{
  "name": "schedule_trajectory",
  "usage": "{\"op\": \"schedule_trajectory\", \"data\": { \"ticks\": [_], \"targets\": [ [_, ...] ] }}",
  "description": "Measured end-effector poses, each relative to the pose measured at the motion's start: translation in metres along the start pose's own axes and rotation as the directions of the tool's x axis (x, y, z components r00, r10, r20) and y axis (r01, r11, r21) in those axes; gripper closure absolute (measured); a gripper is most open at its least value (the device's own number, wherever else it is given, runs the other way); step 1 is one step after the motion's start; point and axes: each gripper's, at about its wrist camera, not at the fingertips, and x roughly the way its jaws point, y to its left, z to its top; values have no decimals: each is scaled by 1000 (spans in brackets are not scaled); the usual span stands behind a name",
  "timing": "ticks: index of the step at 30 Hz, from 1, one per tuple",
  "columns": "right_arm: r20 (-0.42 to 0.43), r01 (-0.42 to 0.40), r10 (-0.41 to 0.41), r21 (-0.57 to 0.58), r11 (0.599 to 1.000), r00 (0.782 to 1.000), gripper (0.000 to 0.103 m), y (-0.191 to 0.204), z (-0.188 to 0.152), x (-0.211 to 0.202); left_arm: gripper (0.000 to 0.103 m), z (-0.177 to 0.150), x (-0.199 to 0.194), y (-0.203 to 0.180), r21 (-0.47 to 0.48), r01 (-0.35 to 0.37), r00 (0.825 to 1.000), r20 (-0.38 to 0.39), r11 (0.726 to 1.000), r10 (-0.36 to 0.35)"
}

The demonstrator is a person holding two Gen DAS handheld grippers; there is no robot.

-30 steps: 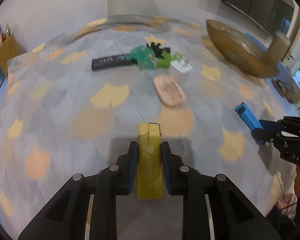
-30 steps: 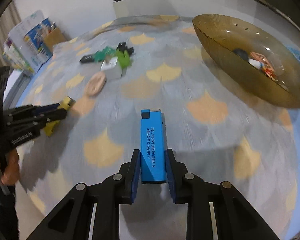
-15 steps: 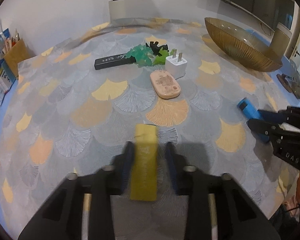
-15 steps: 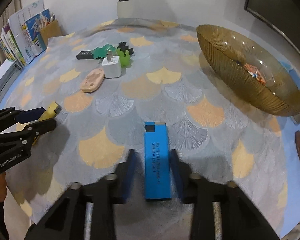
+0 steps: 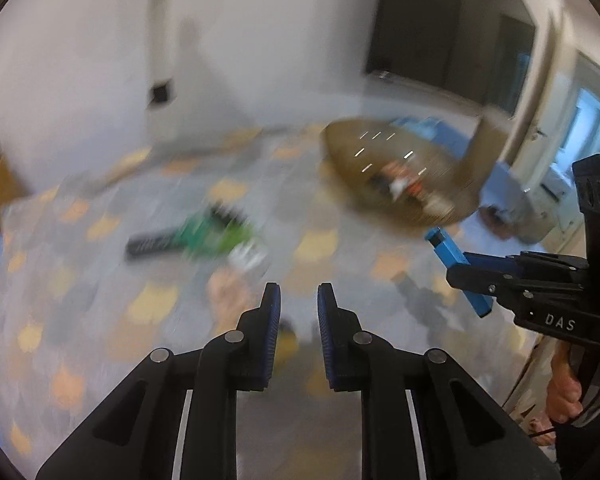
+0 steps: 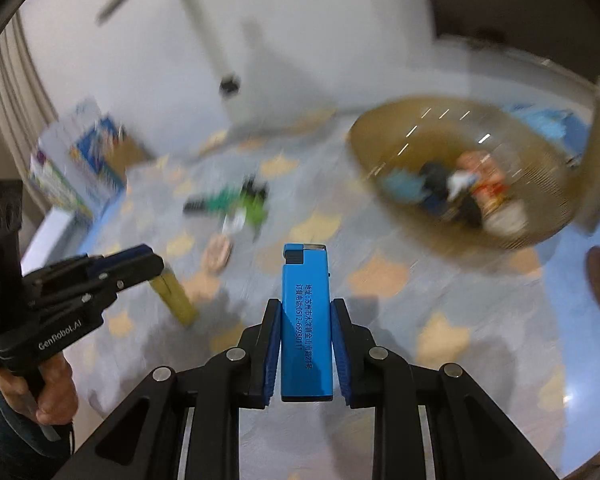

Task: Organize rigid objects
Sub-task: 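Carry both lighters over the amber bowl and open both grippers to drop them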

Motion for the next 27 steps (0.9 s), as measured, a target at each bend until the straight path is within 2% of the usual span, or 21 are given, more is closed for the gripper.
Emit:
{"op": "schedule_trajectory", "data": {
  "ticks": [2, 5, 7, 8, 9, 11, 12, 14, 16, 18, 20, 21, 22, 23, 24, 25, 27],
  "targets": [
    [43, 30, -31, 16, 999, 999, 80, -13, 12, -17, 87, 18, 6, -11, 31, -7, 1000, 10, 999, 7],
    [79, 48, -53, 57, 997, 995, 80, -37, 24, -32, 86, 28, 12, -4, 1, 55, 998, 1, 998, -55],
    [81, 38, -44, 76, 996, 996, 80, -50, 25, -36, 69, 21, 19, 11, -59, 91, 995, -32, 994, -93],
    [77, 30, -36, 76, 997, 996, 80, -55, 22, -38, 51, 15, 23, 20, -90, 92, 994, -54, 992, -97],
    [68, 23, -28, 73, 997, 997, 80, -57, 20, -36, 45, 4, 29, 27, -121, 72, 993, -80, 990, -82],
    [38, 8, -10, 65, 998, 999, 80, -58, 11, -28, 45, -12, 39, 29, -120, 65, 988, -134, 991, -81],
    [18, -2, 1, 66, 998, 1000, 80, -57, 7, -20, 45, -22, 49, 24, -89, 76, 977, -192, 993, -92],
    [-13, -24, 25, 69, 997, 1000, 80, -56, 0, -9, 45, -37, 59, 14, -33, 86, 965, -245, 996, -92],
    [-27, -39, 41, 65, 997, 999, 80, -53, -4, -1, 40, -49, 73, 2, 57, 43, 956, -292, 997, -24],
    [-34, -48, 50, 60, 997, 998, 80, -51, -7, 2, 40, -55, 83, -4, 95, 4, 947, -319, 995, 27],
    [-33, -54, 56, 59, 997, 998, 80, -49, -8, 2, 40, -55, 80, -7, 93, 40, 948, -319, 995, -9],
    [-31, -52, 54, 60, 997, 998, 80, -50, -9, 1, 40, -57, 76, -9, 69, 112, 941, -329, 991, -83],
    [-29, -49, 51, 62, 997, 998, 80, -52, -9, 0, 40, -57, 73, -13, 71, 136, 940, -323, 988, -107],
    [-29, -48, 50, 66, 997, 998, 80, -53, -9, 0, 40, -57, 71, -16, 94, 117, 947, -312, 989, -83],
    [-30, -46, 48, 75, 996, 998, 80, -55, -10, 0, 40, -57, 73, -20, 125, 67, 953, -302, 990, -27],
    [-32, -45, 47, 80, 996, 998, 80, -57, -10, 0, 40, -57, 76, -20, 136, 41, 953, -302, 990, 2],
    [-34, -44, 47, 88, 995, 998, 80, -59, -10, 1, 44, -57, 83, -17, 114, 34, 952, -307, 993, 3]
  ]
}}
